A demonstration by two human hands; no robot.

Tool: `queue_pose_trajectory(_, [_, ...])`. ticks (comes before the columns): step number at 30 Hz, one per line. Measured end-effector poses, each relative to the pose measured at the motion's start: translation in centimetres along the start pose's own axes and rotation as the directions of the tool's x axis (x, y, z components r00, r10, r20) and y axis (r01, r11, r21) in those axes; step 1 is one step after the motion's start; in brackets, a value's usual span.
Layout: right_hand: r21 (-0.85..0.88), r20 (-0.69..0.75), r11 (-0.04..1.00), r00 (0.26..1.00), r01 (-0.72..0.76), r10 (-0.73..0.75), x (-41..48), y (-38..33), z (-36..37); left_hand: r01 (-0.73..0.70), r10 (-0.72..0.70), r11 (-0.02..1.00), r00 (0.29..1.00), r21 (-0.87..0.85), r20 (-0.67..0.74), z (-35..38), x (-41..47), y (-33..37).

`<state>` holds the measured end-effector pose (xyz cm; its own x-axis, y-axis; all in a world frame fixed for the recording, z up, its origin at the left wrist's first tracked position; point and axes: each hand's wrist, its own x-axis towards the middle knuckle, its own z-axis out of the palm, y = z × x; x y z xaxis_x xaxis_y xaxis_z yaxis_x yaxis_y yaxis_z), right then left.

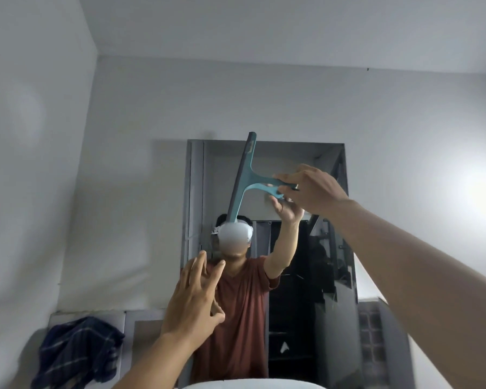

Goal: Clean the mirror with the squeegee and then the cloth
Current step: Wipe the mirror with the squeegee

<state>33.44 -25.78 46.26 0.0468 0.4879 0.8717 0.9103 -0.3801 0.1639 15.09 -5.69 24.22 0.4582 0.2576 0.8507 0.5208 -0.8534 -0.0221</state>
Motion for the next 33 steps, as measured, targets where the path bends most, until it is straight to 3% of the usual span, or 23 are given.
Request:
queue_pose_trajectory(11, [-0.049, 0.003, 0.997, 0.998, -0.063, 0.063, -2.5, 2.3, -0.9, -0.003, 0.003, 0.999, 1.000, 0.039, -0.002, 0.2, 0.0, 0.0])
queue_pose_trajectory(22, [0.031, -0.038, 0.984, 0.983, -0.177, 0.178, -4.6, 4.4, -0.3, -0.016, 0.013, 0.998, 0.999, 0.065, 0.044, 0.5, 0.0, 0.1])
queue_pose_trajectory(33, [0.042, -0.056, 0.960, 0.959, -0.275, 0.277, -6.4, 6.8, -1.4, -0.105, 0.105, 0.993, 0.994, 0.060, 0.007, 2.1, -0.7, 1.2])
